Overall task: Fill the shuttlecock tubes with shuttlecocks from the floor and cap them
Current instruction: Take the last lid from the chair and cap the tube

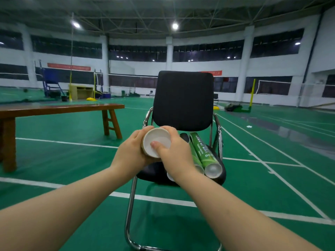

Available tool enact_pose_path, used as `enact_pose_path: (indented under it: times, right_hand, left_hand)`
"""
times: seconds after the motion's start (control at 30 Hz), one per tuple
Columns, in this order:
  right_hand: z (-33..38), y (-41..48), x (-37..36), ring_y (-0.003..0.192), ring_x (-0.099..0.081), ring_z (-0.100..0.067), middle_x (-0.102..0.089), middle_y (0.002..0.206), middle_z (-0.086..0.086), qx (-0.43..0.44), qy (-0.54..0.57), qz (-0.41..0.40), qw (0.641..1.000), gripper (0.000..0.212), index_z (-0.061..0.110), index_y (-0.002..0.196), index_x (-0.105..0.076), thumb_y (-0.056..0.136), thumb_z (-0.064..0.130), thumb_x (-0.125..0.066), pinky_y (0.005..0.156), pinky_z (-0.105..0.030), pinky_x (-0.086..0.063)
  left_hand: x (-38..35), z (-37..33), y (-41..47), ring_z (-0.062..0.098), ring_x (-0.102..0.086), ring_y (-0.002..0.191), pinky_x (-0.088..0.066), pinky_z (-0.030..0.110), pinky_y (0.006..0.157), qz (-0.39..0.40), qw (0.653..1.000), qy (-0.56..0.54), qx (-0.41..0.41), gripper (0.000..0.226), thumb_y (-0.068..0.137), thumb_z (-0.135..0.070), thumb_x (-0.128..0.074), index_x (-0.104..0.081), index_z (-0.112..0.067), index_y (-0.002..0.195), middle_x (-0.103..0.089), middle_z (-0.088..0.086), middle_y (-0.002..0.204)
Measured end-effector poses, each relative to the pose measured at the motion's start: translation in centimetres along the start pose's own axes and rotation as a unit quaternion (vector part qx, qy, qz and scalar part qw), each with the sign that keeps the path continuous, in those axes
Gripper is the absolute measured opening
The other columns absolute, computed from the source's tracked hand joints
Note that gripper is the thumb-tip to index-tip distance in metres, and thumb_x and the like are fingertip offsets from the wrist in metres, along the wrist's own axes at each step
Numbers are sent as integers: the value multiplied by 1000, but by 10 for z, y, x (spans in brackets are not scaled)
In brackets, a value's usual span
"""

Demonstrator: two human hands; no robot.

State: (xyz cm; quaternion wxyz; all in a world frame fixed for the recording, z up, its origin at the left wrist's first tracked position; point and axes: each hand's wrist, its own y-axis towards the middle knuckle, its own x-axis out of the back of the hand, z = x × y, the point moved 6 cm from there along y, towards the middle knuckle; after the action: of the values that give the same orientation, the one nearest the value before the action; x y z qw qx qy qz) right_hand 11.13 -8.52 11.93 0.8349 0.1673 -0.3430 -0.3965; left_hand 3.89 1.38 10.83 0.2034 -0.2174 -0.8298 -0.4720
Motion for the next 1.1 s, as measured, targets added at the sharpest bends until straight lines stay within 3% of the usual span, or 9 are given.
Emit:
enact_pose_path:
  times: [0.17, 0.3, 0.47, 0.6, 0.73, 0.87, 0.93, 1.1]
  right_hand:
    - [-53, 28, -29, 92, -48, -15, -55, 104, 5, -25, -15, -9, 1000, 36, 28, 121, -48, 87, 26, -60, 76, -24, -35]
    - [-87, 43, -49, 105, -52, -19, -57, 119, 2, -33, -11, -28, 999, 39, 26, 125, -47, 88, 22, -59, 87, -28, -41]
    - [-113, 57, -67, 116, -44, -12, -47, 134, 4, -20, -31, -30, 999, 46, 23, 134, -41, 91, 19, -56, 84, -14, -28]
    - [-128, 70, -79, 120, -42, -12, -43, 138, 3, -29, -44, -18, 998, 48, 22, 137, -39, 92, 17, -54, 86, -12, -26]
    - [-137, 80, -83, 121, -41, -12, -42, 140, 2, -38, -63, -19, 997, 51, 22, 140, -36, 92, 15, -52, 84, -9, -25]
    - [-136, 86, -91, 128, -38, -13, -37, 146, 2, -26, -82, 3, 996, 48, 20, 143, -31, 97, 20, -45, 88, -13, -25]
    - [-134, 86, -93, 128, -36, -10, -37, 146, 3, -16, -76, 23, 997, 45, 18, 143, -32, 99, 25, -38, 86, -8, -22]
    - [-134, 87, -92, 132, -35, -9, -41, 145, 4, -18, -54, 34, 998, 42, 17, 141, -40, 101, 27, -34, 95, -9, -21]
  left_hand:
    - [-52, 54, 18, 21, -56, 108, -38, 23, 84, 5, 999, -36, 25, 71, 70, -22, -82, -48, -23, 132, -55, -4, 130]
    - [-85, 84, 30, 17, -54, 109, -36, 19, 86, 28, 997, -68, 40, 70, 71, -16, -81, -47, -21, 132, -54, -2, 130]
    - [-106, 106, 41, 5, -47, 102, -36, 20, 85, 66, 996, -58, 35, 72, 72, -24, -79, -42, -28, 135, -51, -7, 132]
    - [-119, 123, 49, 5, -50, 103, -38, 22, 85, 109, 988, -85, 65, 79, 71, -30, -79, -37, -36, 137, -53, -11, 130]
    - [-131, 132, 56, 9, -50, 113, -38, 15, 89, 176, 967, -153, 101, 88, 73, -14, -78, -28, -29, 143, -49, -6, 129]
    - [-132, 138, 58, 19, -55, 109, -48, 33, 96, 218, 916, -284, 181, 79, 76, -5, -69, -32, -32, 140, -48, 4, 127]
    - [-129, 139, 57, 24, -57, 106, -49, 42, 97, 221, 900, -315, 204, 67, 84, -3, -61, -34, -34, 136, -51, 6, 122]
    - [-121, 139, 57, 18, -56, 103, -51, 41, 92, 167, 944, -231, 169, 51, 91, -29, -60, -39, -36, 137, -54, -3, 116]
